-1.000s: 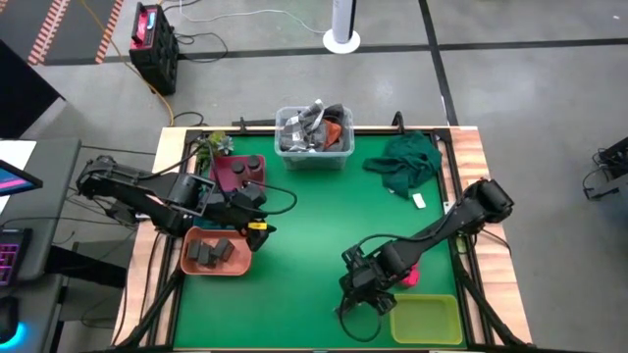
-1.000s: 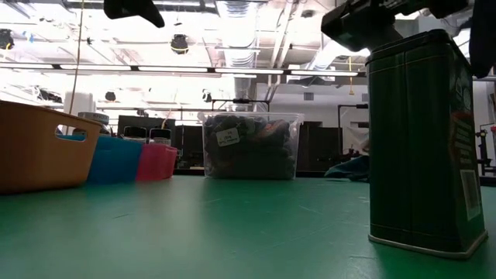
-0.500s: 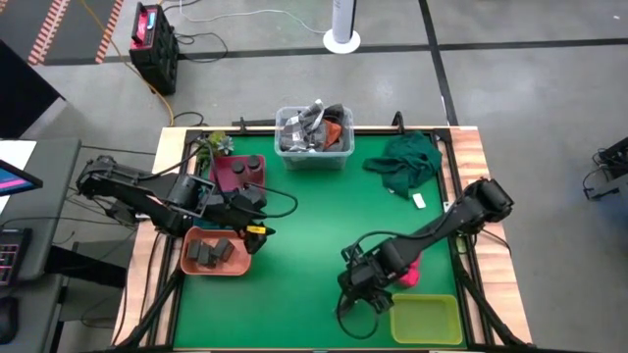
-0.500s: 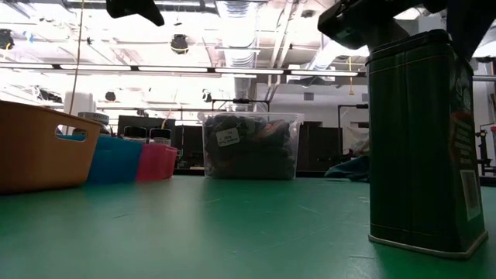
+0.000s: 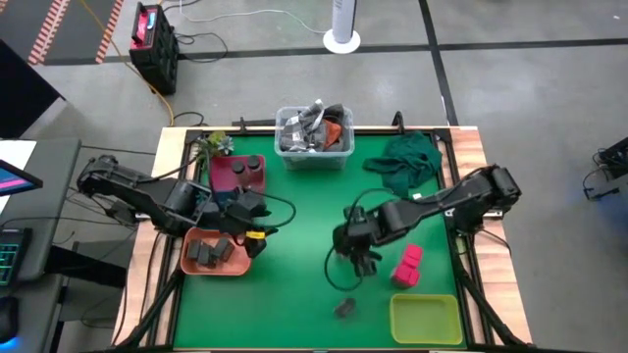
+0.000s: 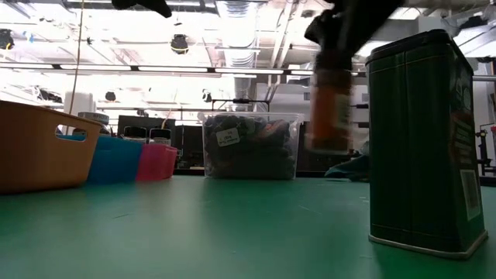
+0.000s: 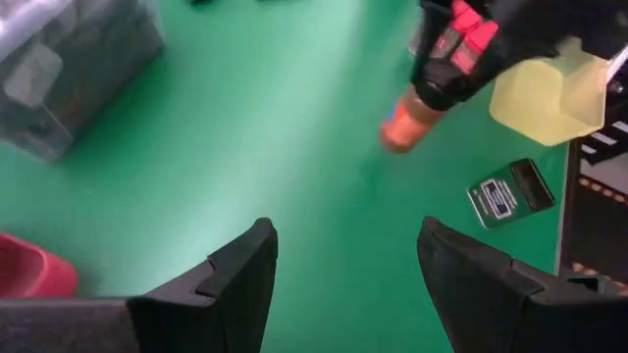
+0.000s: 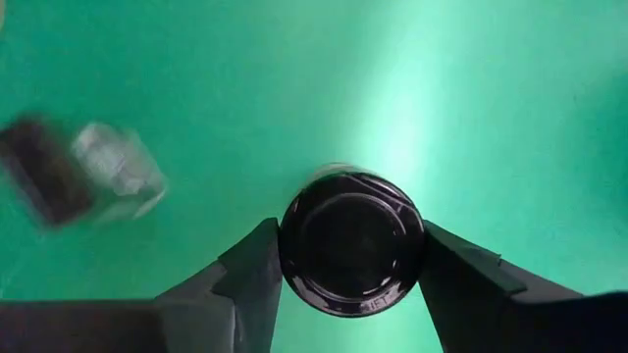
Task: Sort spices by type
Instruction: Put the black spice bottle into the red bin
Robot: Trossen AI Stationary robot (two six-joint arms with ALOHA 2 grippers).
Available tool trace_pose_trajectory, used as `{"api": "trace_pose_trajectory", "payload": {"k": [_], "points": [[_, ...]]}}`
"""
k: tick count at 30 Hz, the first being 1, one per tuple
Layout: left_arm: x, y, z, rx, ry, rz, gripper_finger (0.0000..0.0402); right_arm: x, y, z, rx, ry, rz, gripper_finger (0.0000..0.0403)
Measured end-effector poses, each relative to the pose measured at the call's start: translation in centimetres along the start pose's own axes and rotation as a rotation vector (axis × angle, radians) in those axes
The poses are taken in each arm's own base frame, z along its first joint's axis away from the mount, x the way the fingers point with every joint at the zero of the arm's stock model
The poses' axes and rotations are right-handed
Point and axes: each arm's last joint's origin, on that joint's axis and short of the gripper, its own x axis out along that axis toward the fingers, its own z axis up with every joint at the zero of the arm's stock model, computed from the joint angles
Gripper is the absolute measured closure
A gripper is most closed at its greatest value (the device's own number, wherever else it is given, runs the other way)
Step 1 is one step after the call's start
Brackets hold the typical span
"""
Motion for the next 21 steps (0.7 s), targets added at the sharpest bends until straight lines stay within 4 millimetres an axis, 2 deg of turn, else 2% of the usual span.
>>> {"api": "trace_pose_trajectory", "payload": {"k": [3, 7, 13, 21], "points": [[0.4, -0.8, -0.3, 0.050, -0.028, 0.020, 0.0168, -1.3, -1.4, 0.4, 0.102, -0.085, -0.058, 0.0169], [2.1, -2.2, -0.6, 0.090, -0.038, 0.017, 0.0168, -2.6, -2.7, 1.3, 0.197, -0.219, -0.062, 0.0169], [5.4, -4.1, -0.9, 0.131, -0.056, 0.002, 0.0154, -2.9, -3.6, 2.1, 0.328, -0.309, -0.046, 0.0169], [7.8, -4.5, -0.9, 0.112, -0.078, 0.040, 0.0117, -3.2, -3.9, 2.4, 0.442, -0.354, -0.024, 0.0168]]}}
